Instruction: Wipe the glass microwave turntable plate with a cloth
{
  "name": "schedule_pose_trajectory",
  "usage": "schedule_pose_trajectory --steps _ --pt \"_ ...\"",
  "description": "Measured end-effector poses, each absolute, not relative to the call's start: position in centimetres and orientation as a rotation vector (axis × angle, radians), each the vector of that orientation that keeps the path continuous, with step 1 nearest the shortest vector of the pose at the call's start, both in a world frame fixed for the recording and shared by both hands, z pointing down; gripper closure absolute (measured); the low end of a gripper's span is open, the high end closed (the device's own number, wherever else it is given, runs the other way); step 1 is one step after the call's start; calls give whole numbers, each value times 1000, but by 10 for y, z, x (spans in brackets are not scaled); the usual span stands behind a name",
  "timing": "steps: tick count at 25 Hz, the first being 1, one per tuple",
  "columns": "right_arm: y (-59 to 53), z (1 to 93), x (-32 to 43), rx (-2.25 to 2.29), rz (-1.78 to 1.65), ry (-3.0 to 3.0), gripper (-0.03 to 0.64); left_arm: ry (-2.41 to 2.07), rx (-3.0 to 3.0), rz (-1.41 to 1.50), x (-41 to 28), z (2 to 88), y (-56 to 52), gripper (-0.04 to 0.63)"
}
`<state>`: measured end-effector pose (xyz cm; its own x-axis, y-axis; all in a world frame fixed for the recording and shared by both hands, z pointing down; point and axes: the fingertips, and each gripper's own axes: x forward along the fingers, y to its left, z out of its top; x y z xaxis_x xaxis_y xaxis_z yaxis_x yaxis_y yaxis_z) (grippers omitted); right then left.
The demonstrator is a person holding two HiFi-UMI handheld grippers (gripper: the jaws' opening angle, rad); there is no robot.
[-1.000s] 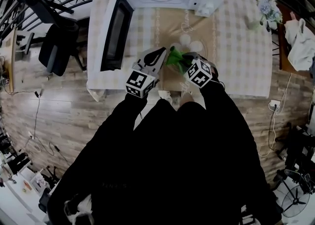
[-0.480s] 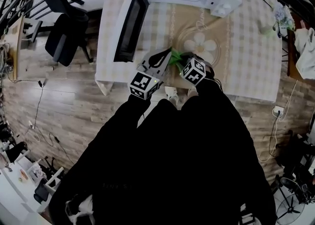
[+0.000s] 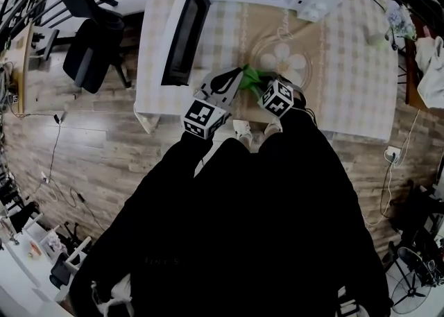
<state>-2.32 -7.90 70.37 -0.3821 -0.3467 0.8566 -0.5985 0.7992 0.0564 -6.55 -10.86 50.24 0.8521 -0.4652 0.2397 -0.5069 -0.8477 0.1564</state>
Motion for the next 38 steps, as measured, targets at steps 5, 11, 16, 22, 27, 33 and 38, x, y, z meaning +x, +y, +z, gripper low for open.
schedule_pose_trajectory --steps 5,11,16,22,27,33,38 --pt "-66 708 0 718 340 -1974 522 -725 2823 279 -51 503 -110 574" --pt "-51 709 29 770 382 -1945 522 -675 2835 283 -29 502 -107 574" --pt "-37 711 57 805 409 -1904 522 -618 2848 276 -6 503 -102 574" --pt "-19 712 93 858 445 -1852 522 -562 2868 271 13 500 -95 574" --pt "-12 712 126 885 458 -1797 522 -553 2884 287 13 498 -94 574" --pt "-1 707 161 906 492 -1734 522 -585 2887 277 1 490 -96 574" --pt "-1 657 161 1047 526 -1838 523 -567 2900 292 -10 482 -87 574"
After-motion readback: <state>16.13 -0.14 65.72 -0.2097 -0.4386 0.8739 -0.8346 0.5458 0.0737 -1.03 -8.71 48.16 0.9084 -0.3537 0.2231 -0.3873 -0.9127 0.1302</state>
